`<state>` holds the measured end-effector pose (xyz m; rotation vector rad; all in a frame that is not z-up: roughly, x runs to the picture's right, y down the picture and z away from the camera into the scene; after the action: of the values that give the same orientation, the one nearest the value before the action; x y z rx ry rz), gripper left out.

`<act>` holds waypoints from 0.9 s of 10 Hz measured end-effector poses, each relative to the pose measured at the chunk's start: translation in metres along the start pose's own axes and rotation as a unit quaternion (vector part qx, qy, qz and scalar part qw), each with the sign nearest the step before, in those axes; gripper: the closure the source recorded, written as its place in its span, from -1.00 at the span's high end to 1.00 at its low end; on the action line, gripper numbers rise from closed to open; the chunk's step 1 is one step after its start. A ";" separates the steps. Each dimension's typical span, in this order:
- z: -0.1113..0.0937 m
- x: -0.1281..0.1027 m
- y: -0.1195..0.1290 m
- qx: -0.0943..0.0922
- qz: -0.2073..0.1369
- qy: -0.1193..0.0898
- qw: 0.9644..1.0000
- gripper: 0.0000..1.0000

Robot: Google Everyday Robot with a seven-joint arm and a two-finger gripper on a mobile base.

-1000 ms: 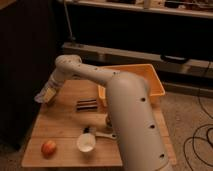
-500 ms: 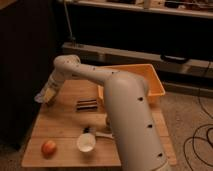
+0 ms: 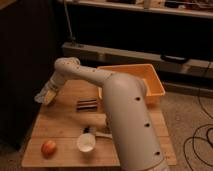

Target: Place towel in tray

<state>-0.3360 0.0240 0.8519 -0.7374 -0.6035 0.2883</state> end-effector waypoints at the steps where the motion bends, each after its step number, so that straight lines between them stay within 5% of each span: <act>1: 0.002 0.001 0.001 -0.003 0.000 0.002 1.000 0.60; 3: 0.008 0.004 0.004 -0.006 -0.002 0.008 1.000 0.57; 9: 0.015 0.008 0.005 -0.003 0.005 0.025 1.000 -0.59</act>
<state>-0.3385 0.0396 0.8601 -0.7509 -0.5535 0.2771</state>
